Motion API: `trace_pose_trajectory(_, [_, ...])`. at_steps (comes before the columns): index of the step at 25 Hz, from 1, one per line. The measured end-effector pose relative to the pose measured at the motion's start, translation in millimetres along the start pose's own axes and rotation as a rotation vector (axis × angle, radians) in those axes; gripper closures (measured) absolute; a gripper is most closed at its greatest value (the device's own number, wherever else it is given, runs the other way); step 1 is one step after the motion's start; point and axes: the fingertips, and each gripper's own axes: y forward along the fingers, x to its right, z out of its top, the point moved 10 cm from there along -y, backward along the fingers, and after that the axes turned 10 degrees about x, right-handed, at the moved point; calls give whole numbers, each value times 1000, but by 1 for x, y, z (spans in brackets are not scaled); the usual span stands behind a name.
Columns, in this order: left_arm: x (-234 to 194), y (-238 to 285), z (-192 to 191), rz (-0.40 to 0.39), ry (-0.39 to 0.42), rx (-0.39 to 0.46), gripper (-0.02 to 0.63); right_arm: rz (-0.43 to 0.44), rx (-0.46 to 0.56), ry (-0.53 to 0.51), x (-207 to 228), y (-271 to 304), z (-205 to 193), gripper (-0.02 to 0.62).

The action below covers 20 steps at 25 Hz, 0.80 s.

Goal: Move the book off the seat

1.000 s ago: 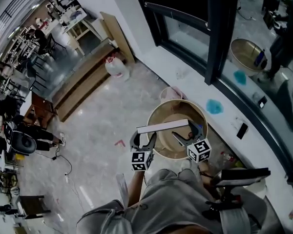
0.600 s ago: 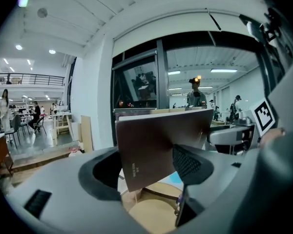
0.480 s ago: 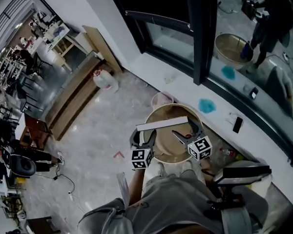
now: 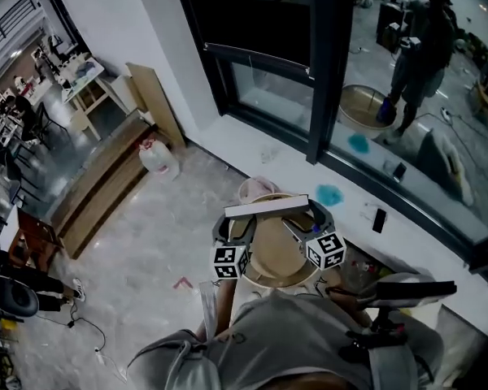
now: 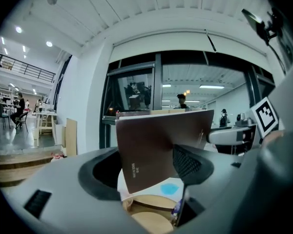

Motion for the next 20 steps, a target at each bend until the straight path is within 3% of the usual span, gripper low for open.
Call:
trace_pose_trajectory(4, [-2,2,3,-35,-12,11,270,-34,-15,-21,-5,-3,5,186])
trace_pose_trajectory(13, [-10,1,-16,-70,-45,-58,270,-83,-89,5,-16,-9,-15,186])
trace_pose_trajectory(20, [-36,1,-46,-69,-84,-191,270,-66,-205,43,-26,4,-53,186])
